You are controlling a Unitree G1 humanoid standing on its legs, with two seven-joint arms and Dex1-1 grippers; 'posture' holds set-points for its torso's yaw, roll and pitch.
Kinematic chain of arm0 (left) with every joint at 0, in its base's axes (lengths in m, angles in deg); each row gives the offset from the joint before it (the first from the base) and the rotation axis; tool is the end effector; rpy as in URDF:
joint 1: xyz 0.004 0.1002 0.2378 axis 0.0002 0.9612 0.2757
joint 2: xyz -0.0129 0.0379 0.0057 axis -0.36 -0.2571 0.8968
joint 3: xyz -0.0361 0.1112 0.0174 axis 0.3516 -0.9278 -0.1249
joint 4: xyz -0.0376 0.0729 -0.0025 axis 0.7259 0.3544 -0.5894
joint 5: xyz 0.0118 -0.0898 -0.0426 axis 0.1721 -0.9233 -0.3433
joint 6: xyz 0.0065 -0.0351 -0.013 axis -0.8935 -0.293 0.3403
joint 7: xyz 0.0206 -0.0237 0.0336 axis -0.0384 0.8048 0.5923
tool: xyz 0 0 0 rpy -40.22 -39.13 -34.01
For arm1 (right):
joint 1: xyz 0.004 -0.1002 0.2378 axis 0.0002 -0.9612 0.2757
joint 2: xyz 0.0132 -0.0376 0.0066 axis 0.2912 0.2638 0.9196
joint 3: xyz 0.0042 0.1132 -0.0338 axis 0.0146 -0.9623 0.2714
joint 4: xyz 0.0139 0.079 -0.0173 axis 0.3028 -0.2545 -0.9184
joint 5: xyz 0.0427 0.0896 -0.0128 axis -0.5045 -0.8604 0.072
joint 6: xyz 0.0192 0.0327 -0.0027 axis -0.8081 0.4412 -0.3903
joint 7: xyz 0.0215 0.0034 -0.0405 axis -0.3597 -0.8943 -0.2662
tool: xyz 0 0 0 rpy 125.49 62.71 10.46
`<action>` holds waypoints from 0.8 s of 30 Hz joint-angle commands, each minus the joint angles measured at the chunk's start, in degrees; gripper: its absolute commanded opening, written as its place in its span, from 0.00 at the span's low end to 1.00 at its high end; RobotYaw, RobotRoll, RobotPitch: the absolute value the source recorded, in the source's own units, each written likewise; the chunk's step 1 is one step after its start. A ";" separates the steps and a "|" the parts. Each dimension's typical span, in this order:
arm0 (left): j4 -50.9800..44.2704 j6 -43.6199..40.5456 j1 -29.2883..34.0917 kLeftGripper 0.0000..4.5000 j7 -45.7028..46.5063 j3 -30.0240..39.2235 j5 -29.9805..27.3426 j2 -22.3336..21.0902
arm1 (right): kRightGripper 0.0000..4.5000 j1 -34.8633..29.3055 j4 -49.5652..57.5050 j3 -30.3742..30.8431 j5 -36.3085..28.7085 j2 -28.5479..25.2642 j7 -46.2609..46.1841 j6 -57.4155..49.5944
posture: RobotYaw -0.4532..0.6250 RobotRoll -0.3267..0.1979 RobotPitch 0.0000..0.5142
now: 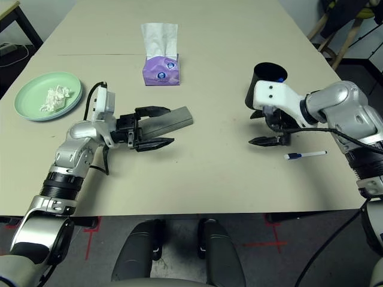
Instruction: Organize and tidy the items on the table.
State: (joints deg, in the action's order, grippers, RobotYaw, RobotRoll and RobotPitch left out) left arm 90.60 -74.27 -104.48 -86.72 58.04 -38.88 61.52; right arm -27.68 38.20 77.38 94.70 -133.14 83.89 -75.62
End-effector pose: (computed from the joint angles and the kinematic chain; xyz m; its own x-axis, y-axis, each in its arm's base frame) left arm 0.3169 0.1917 0.1446 0.1754 -0.9842 0.0242 0.9474 0.1755 0.2676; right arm 0.3070 -0.2860 0.2309 0.3209 0.3890 -0.8636 -0.9422 0.0386 -0.3328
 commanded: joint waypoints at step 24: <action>-3.18 0.76 2.47 0.99 1.79 -0.92 1.23 -2.16 | 1.00 -3.21 -13.35 -0.33 11.98 -2.58 -0.53 27.14 | 0.49 0.62 0.38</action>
State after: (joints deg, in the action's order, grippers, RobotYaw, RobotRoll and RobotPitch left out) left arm 88.41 -73.12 -102.94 -84.96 57.53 -37.84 59.94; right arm -29.58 25.42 77.23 106.88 -135.52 82.45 -49.07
